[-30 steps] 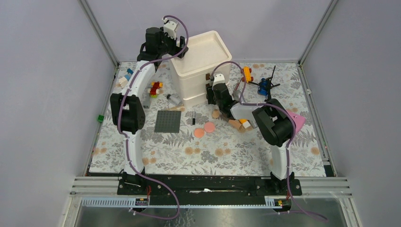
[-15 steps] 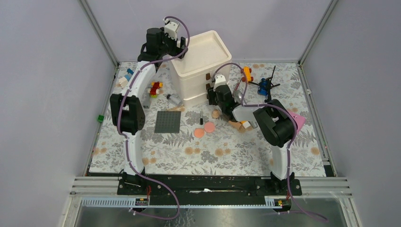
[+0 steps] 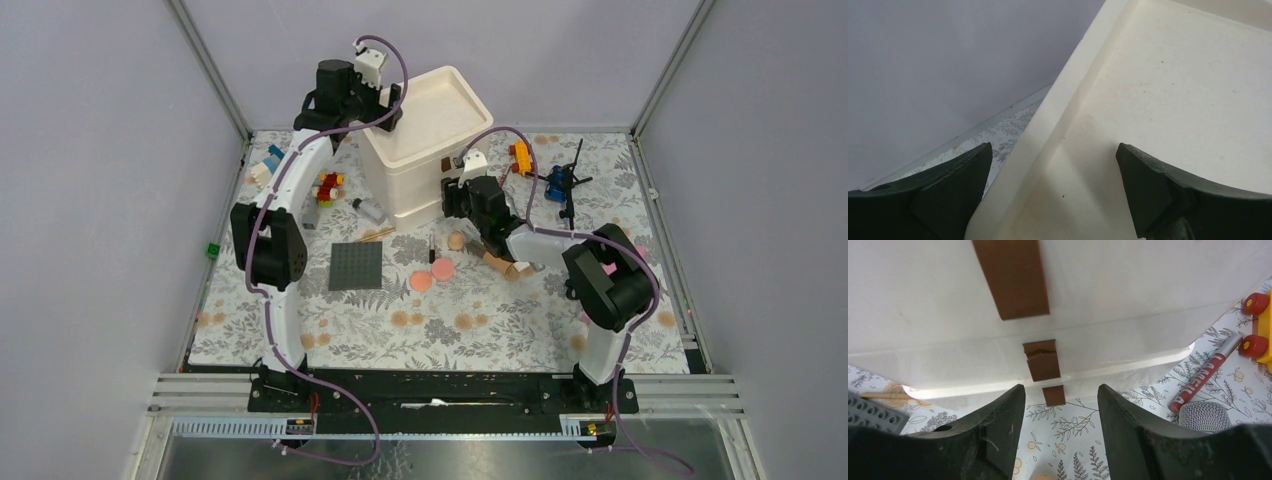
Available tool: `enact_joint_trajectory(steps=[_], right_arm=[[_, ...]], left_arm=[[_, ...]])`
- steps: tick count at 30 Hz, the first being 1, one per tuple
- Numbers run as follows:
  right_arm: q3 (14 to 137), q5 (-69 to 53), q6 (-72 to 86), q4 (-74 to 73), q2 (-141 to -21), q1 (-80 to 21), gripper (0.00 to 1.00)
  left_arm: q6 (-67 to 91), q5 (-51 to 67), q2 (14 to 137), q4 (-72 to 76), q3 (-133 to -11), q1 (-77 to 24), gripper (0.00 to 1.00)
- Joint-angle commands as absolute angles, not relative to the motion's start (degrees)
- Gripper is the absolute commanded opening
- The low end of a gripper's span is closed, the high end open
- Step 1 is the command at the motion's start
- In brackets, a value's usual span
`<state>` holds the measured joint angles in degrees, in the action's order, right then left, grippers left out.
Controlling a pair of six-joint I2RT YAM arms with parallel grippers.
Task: Organize the makeup
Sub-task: Close the drawer in the storage box.
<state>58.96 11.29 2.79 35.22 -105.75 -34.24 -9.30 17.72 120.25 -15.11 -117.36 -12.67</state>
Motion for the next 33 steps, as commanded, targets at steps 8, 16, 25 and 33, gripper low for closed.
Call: enact_joint_trajectory(steps=[8,16,25,33], right_arm=[[58.79,8.68,3.38,28.50,-98.07,-34.07,0.64],[54.04,9.39,4.64,27.31,-91.55,-33.99,0.65],[49.57,9.83,9.27,23.74,-84.04,-34.03,0.66],[45.52,8.96,11.14,21.49,-76.27,-33.99,0.66]], left_arm=[[-1.91,9.11,107.12,-16.65,-114.37,-14.56,0.99],[10.82,0.84,97.43,-15.55,-102.98,-10.67,0.99],[35.42,-14.88,75.26,-19.72,-73.50,-7.98,0.99],[35.89,-11.34,67.00,-22.04,-51.65,-8.89,0.89]])
